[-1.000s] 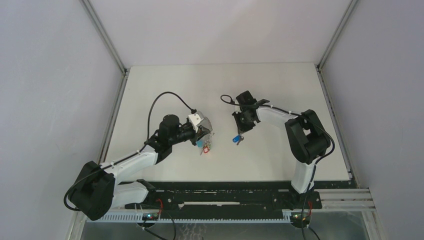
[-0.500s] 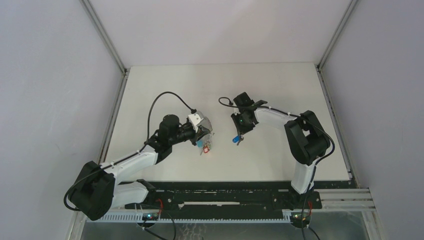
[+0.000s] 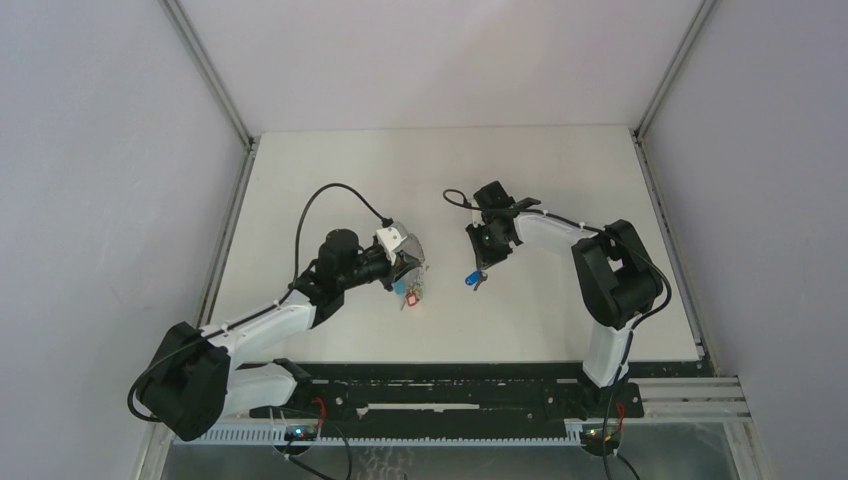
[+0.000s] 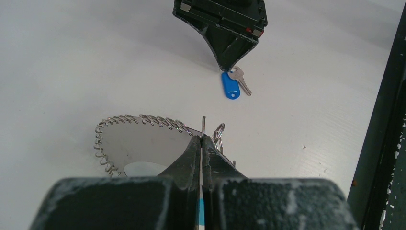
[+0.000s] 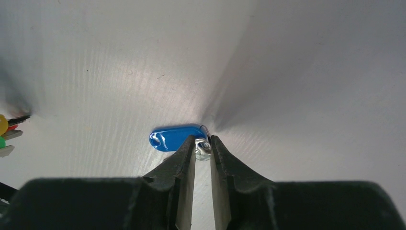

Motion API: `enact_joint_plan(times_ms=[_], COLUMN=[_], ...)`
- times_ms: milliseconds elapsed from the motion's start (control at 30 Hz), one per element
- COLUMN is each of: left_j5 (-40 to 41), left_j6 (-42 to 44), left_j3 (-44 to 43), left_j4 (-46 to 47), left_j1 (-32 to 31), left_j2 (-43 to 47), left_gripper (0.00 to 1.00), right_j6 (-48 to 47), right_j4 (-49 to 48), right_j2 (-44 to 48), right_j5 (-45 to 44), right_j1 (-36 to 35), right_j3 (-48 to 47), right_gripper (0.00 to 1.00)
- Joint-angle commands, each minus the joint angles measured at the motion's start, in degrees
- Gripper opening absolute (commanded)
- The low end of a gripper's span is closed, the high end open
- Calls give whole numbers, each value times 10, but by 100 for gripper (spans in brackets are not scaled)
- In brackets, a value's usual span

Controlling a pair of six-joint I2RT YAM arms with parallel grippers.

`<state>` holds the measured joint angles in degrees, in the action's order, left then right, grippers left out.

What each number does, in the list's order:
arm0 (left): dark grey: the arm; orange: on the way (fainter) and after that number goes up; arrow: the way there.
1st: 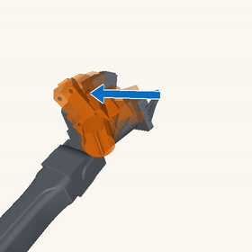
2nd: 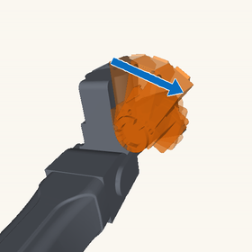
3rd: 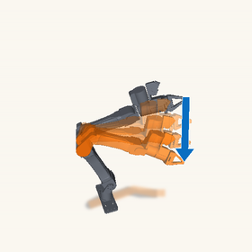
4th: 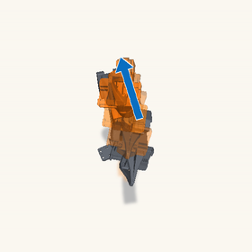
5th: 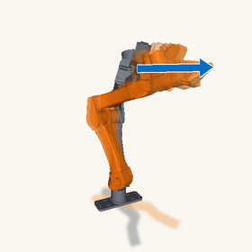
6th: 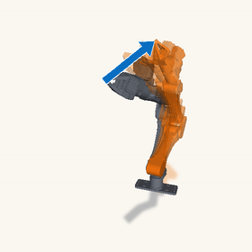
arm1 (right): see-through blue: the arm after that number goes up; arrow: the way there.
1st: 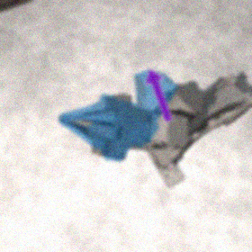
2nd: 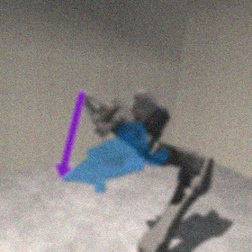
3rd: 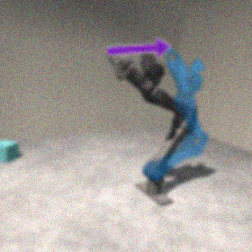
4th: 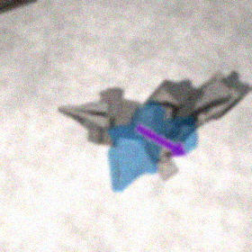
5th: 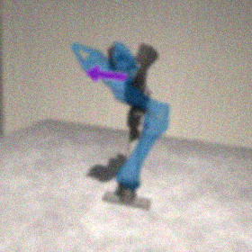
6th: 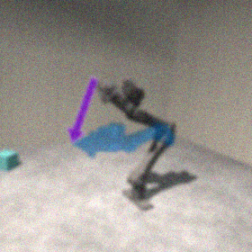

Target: Put the keys on the keyring

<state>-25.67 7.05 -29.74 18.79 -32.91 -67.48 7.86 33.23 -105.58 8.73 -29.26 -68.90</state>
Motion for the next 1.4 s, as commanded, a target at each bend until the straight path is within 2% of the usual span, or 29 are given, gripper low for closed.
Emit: enact_joint_plan(times_ms=[0,667,900,1167,1367], left_j5=[-9,-10,-10,-11,-11], left_j6=[-5,-5,-5,-4,-5], left_j3=[6,4,4,4,5], left_j4=[39,39,39,39,39], left_j1=[2,2,2,2,2], left_j2=[10,10,8,8,10], left_gripper=[0,0,0,0,0], right_j6=[13,8,4,-20,-21], right_j4=[-7,19,30,38,39], right_j2=[8,-13,-8,18,2], right_j5=[19,6,-1,-5,-1], right_j1=[5,2,0,-8,-8], right_j3=[-15,-34,-40,-38,-36], right_gripper=[17,10,0,0,0])
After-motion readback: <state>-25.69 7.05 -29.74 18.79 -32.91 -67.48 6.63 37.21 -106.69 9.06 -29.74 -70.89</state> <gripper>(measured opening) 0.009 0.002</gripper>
